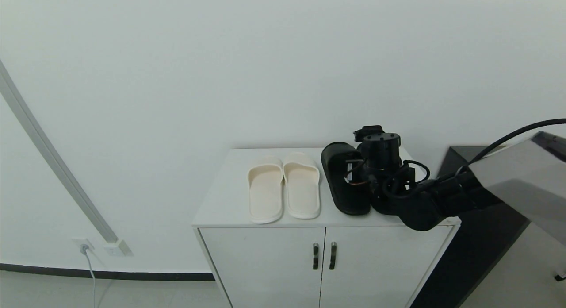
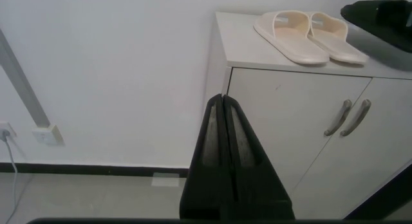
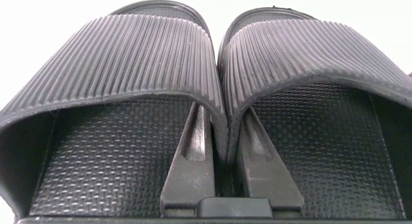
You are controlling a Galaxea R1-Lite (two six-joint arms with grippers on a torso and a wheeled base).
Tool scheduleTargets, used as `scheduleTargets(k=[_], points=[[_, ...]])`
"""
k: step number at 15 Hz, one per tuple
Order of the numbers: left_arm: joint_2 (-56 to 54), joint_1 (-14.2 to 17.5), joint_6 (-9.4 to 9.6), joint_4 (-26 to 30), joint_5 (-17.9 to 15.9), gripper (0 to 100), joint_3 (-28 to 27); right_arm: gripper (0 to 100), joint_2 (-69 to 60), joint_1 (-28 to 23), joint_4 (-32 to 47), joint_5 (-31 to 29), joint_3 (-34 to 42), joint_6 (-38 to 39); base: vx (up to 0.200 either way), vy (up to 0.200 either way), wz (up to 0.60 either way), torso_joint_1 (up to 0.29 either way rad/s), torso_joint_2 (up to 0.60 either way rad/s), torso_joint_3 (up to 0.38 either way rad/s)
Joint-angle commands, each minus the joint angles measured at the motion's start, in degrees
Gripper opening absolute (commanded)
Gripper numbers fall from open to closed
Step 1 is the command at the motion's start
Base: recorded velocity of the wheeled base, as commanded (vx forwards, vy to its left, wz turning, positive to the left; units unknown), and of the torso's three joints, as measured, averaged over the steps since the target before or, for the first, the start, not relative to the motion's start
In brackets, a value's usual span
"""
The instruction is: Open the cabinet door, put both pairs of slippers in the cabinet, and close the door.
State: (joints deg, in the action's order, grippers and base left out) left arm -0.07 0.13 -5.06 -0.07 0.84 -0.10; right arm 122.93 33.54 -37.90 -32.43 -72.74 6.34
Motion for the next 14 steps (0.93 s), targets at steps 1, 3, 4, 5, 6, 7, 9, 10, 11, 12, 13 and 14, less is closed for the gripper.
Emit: scheduleTargets(k=[1, 3, 4, 5, 6, 7, 9, 10, 11, 12, 13, 14], points=[[0.07, 0.04, 0.05, -0.01, -0.05, 0, 0.01, 0, -9.9, 2.06, -0.24, 3.25, 8.14, -0.01, 0.0, 0.0, 0.0, 0.0, 0.0, 0.0], [0.07, 0.04, 0.05, -0.01, -0.05, 0, 0.01, 0, -16.58, 3.99, -0.42, 9.84, 15.26, 0.08, 0.0, 0.0, 0.0, 0.0, 0.0, 0.0], [0.07, 0.04, 0.14, -0.01, -0.05, 0, 0.01, 0, -19.92, 4.78, -0.42, 14.32, 18.78, -0.01, 0.0, 0.0, 0.0, 0.0, 0.0, 0.0], [0.07, 0.04, 0.05, -0.01, -0.05, 0, 0.01, 0, -23.0, 5.49, -0.33, 18.45, 22.03, -0.01, 0.0, 0.0, 0.0, 0.0, 0.0, 0.0], [0.07, 0.04, 0.14, -0.01, -0.05, 0, 0.01, 0, -25.81, 5.93, -0.33, 21.62, 25.28, -0.27, 0.0, 0.0, 0.0, 0.0, 0.0, 0.0], [0.07, 0.04, 0.05, -0.01, -0.05, 0, 0.01, 0, -28.27, 6.19, -0.42, 24.69, 28.18, -1.59, 0.0, 0.0, 0.0, 0.0, 0.0, 0.0], [0.07, 0.04, 0.05, -0.01, -0.05, 0, 0.01, 0, -33.46, 6.63, -0.33, 31.2, 34.6, -3.35, 0.0, 0.0, 0.0, 0.0, 0.0, 0.0], [0.07, 0.04, 0.05, -0.01, -0.05, 0, 0.01, 0, -34.78, 7.24, -0.16, 33.31, 36.0, -3.35, 0.0, 0.0, 0.0, 0.0, 0.0, 0.0], [0.07, 0.04, 0.05, -0.01, 0.04, 0, 0.01, 0, -37.5, 7.86, 0.46, 38.05, 38.55, -3.61, 0.0, 0.0, 0.0, 0.0, 0.0, 0.0], [0.07, 0.04, 0.05, -0.01, -0.05, 0, 0.01, 0, -38.29, 8.65, 1.07, 38.32, 39.08, -3.7, 0.0, 0.0, 0.0, 0.0, 0.0, 0.0], [0.07, 0.04, 0.05, -0.01, 0.04, 0, 0.1, 0, -38.47, 9.18, 1.34, 38.32, 39.17, -3.7, 0.0, 0.0, 0.0, 0.0, 0.0, 0.0], [0.07, 0.04, 0.05, -0.01, 0.04, 0, 0.01, 0, -38.47, 10.06, 1.6, 38.32, 39.52, -3.7, 0.0, 0.0, 0.0, 0.0, 0.0, 0.0]])
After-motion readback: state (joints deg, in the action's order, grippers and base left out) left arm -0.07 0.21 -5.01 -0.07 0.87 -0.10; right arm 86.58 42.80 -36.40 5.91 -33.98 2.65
